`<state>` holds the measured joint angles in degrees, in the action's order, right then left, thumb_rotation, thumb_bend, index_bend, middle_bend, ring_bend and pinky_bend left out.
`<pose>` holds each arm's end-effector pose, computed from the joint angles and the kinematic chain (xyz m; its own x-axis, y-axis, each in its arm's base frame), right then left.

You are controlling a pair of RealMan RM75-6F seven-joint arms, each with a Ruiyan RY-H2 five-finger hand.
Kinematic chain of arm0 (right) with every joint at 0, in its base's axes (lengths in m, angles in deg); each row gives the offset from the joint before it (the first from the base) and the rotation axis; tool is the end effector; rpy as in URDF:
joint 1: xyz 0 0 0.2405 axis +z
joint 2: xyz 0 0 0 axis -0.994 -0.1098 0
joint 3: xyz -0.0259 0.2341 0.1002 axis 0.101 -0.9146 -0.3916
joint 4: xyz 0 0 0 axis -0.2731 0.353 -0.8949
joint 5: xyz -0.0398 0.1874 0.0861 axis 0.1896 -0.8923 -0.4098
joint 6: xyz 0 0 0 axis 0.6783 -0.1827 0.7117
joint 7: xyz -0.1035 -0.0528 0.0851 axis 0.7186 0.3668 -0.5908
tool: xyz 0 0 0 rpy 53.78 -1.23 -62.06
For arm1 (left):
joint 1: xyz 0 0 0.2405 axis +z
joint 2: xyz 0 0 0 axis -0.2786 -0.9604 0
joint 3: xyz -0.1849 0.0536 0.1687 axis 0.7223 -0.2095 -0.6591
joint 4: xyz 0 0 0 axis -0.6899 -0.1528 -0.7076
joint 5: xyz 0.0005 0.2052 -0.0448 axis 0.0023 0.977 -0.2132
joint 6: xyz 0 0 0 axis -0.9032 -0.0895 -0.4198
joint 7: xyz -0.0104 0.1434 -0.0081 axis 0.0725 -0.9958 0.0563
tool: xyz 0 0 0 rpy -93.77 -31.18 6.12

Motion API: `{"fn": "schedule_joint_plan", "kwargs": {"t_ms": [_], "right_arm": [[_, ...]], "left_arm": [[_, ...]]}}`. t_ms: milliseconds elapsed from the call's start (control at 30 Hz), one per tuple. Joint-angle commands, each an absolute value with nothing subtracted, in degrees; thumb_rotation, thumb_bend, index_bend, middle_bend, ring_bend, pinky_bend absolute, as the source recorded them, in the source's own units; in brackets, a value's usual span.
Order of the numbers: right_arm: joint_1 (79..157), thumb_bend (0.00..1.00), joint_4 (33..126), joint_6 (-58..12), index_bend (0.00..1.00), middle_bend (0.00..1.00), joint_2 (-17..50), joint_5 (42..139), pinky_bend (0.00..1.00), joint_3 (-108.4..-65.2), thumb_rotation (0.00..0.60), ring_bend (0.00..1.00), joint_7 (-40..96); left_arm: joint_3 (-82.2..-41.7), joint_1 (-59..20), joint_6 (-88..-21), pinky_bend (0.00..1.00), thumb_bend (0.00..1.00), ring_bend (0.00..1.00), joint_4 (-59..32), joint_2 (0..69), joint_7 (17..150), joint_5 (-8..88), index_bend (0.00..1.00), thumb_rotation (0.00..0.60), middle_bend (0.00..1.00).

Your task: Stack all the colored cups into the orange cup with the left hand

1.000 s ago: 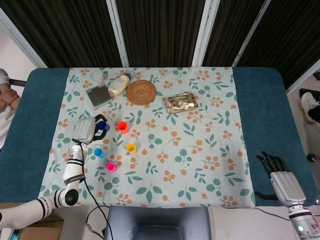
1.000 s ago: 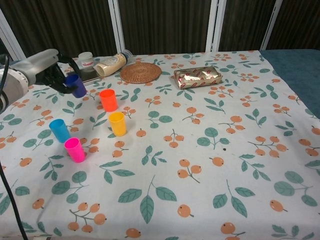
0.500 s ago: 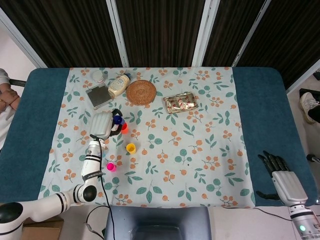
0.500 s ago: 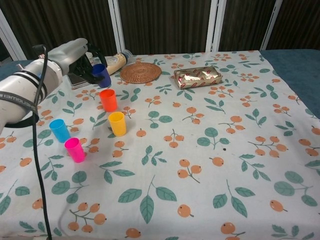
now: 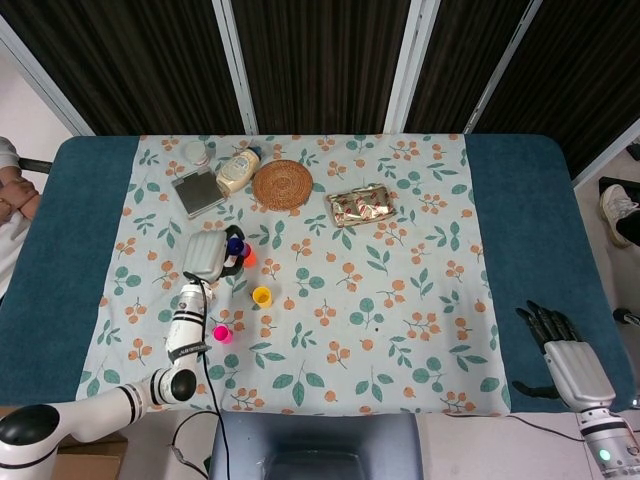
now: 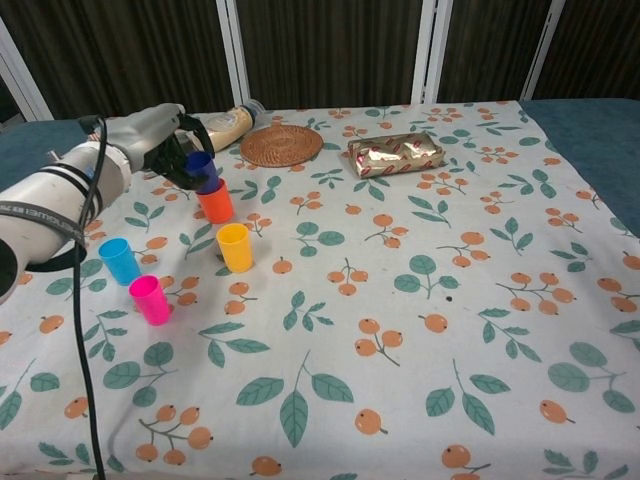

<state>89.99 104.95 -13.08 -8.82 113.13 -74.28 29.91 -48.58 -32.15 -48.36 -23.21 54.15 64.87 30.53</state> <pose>-0.3087 -0.1629 0.1440 0.3750 -0.2730 0.8859 -0.9228 -0.0192 0.3847 -0.1410 0.4146 -0.0261 0.2707 0.1060 0.9568 0.9607 -0.0926 -0.2616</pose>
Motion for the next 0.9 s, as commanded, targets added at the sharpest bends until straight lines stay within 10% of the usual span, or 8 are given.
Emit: {"fn": "schedule_joint_plan", "kwargs": {"t_ms": [33,333,900], "right_arm": [[89.97,0.19,104.97,-13.03,0.0,0.0,-8.82,113.03,0.0,-74.34,0.6,0.0,29.95],[89.95,0.19,104.96,-12.96,0.0,0.0,-9.15,113.17,0.0,-74.35,0.6,0.0,29.2],[89.8,0.19,105.2,-12.68,0.0,0.0,-9.95,115.71,0.0,-73.23,0.6,0.0,27.57]], "left_arm": [[-48.83,-32.28,-47.95,1.0,0.37,1.0,-23.48,54.43,64.87,30.59,0.5,0.6,1.0],[-49.68,-32.38,-47.28,1.0,0.36,1.0,-22.65,55.0,64.57,31.02,0.0,0.6,1.0],[-56.9,-26.86,-49.69,1.0,0.36,1.0,3.31,45.56,61.59,33.6,0.1,0.6,1.0]]}}
